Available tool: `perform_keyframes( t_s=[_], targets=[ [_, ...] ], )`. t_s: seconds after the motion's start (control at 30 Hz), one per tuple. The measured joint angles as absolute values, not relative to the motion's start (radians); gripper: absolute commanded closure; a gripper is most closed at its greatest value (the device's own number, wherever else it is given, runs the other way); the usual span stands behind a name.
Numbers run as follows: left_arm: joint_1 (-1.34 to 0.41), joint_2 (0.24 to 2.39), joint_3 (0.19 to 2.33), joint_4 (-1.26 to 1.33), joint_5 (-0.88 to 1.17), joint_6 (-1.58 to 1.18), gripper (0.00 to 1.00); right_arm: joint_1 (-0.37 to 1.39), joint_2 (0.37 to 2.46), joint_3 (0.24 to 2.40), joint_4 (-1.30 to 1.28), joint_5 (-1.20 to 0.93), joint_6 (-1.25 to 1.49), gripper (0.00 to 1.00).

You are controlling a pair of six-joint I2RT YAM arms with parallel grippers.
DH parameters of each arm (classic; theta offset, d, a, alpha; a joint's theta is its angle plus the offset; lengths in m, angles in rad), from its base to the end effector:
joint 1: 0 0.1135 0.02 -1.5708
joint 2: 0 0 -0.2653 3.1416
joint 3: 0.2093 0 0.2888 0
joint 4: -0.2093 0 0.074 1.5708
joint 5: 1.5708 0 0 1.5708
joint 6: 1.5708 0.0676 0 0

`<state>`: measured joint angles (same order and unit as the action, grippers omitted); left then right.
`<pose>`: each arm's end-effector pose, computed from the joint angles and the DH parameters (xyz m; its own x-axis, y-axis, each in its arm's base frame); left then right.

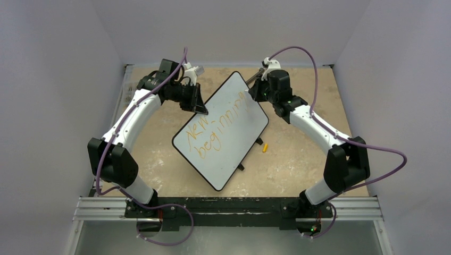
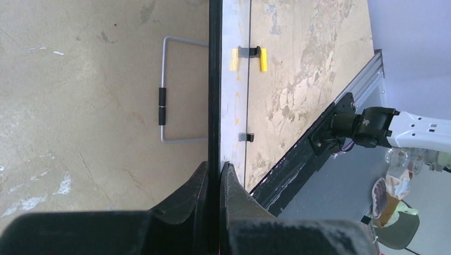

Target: Write a sentence on the whiteboard

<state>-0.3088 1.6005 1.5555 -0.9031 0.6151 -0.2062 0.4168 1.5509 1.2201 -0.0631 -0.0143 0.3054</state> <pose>0.3579 -0.1551 0.3210 -0.8740 0.1033 -0.4749 0.3984 0.7120 -0.5782 0.3948 0.1758 0.2894 -0.4600 0.1251 -0.8790 -0.2921 0.9136 0.2829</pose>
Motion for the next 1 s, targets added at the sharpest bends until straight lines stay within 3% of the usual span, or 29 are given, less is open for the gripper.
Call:
perform_keyframes(
  t_s=[1.0],
  targets=[
    [-0.309, 1.600, 1.555, -0.905, 0.613, -0.217, 1.00, 0.417, 1.525, 1.146, -0.090, 0.060, 0.295, 1.00]
  ],
)
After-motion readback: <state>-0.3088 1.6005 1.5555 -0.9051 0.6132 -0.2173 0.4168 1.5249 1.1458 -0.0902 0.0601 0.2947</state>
